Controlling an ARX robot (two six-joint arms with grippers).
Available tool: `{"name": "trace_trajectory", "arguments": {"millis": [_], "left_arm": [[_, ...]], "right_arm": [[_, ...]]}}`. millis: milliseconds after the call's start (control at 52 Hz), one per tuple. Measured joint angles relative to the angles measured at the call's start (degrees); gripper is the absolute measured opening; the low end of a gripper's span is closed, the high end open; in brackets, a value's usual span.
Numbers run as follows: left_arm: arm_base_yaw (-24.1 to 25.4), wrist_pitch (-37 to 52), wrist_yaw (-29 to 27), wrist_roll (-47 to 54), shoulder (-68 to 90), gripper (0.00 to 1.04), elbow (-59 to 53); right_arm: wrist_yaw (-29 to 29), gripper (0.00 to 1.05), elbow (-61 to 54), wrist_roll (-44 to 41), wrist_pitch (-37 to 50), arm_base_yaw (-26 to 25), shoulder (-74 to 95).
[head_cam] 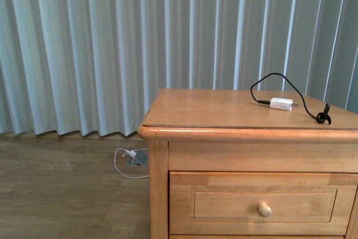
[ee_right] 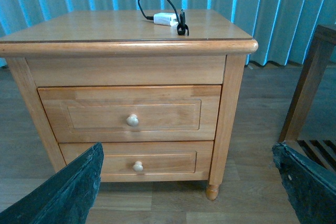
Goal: Place pink marker in drawer with both arms
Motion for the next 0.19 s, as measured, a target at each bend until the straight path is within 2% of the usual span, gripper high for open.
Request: {"name": "trace_trajectory", "arguments": {"millis": [192], "left_arm": [[0.0, 0.0, 0.02, 0.0, 0.0, 0.99, 0.0]], "right_arm": [[0.0, 0.96, 0.0, 0.0, 0.0, 0.0, 0.0]]}}
